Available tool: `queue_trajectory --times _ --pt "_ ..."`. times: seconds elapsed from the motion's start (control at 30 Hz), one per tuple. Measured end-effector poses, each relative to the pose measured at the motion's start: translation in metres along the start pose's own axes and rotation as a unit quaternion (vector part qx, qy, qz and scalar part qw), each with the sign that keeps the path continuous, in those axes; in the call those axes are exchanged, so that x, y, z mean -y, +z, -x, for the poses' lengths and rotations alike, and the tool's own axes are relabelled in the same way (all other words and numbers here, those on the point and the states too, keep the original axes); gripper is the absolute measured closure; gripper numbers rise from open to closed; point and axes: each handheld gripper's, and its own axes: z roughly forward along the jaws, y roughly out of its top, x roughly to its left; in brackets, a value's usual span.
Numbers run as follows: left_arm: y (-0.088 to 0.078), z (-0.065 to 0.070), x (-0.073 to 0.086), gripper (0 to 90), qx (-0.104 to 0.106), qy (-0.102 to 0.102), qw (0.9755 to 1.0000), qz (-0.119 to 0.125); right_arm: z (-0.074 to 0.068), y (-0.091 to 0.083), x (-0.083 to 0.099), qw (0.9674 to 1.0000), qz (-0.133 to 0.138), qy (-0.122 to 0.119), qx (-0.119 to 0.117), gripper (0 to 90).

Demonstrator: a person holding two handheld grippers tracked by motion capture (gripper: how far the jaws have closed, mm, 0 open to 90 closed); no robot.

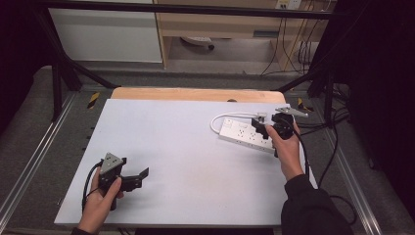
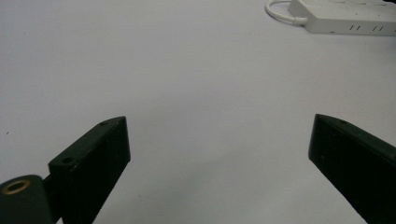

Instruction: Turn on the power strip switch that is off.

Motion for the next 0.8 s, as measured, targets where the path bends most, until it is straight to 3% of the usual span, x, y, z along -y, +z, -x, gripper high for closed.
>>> queue_trajectory --times 0.27,0.37,0.8 --pt "-0.003 -0.002 0.000 5.4 -0.006 -0.008 0.9999 0.006 -0.002 -0.022 -0.006 0.9997 0.017 -0.008 -0.017 8.1" --pt "-0.003 -0.002 0.000 5.3 -0.005 -0.008 0.9999 0.007 -0.002 -0.032 -0.007 0.9993 0.021 -0.027 -0.012 10.7" --pt "-0.003 0.000 0.000 5.4 0.000 -0.005 1.0000 0.008 0.002 -0.072 0.015 0.9968 0.068 -0.037 -0.022 10.5"
